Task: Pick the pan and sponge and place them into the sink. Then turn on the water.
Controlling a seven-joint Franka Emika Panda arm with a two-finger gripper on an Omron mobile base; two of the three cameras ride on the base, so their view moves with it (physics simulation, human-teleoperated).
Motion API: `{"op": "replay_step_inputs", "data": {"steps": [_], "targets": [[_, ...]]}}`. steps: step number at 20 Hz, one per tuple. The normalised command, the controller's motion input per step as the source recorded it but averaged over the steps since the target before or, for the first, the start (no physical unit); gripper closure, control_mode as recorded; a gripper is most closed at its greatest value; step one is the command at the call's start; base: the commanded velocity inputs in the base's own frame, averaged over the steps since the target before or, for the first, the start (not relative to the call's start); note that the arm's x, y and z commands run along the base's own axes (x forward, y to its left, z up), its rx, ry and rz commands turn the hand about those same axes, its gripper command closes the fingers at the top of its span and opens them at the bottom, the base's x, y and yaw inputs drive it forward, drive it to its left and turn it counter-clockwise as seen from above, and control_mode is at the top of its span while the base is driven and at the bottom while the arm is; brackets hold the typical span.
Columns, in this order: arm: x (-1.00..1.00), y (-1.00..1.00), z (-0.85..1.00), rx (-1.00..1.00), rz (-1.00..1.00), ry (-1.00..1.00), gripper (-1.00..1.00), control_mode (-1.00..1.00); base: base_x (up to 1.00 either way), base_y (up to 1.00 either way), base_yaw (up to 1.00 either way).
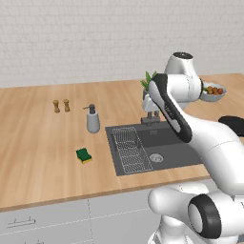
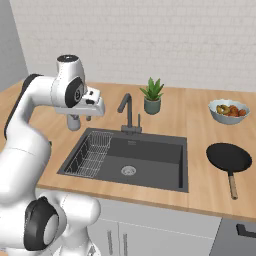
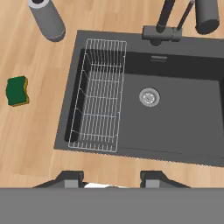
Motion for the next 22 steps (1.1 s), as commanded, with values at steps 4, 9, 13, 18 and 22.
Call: {"op": "replay_step_inputs", "data": {"steps": [4, 9, 13, 18, 22], "targets": [[-0.17, -0.44, -0.01, 0.06, -0.04, -0.01, -1.00, -1.00, 0.00, 0.00, 0.00], [-0.47, -0.97, -0.09, 0.14, 0.00, -0.09, -1.00, -1.00, 0.00, 0.00, 0.00], [-0.58, -1.00, -0.23, 0.03, 0.00, -0.08, -1.00, -1.00, 0.00, 0.00, 0.00], [-0.40, -1.00, -0.21, -0.03, -0.01, -0.05, -1.00, -1.00, 0.00, 0.00, 0.00], [-0.26, -0.97, -0.18, -0.18, -0.04, 0.00, -1.00, -1.00, 0.00, 0.00, 0.00]]}}
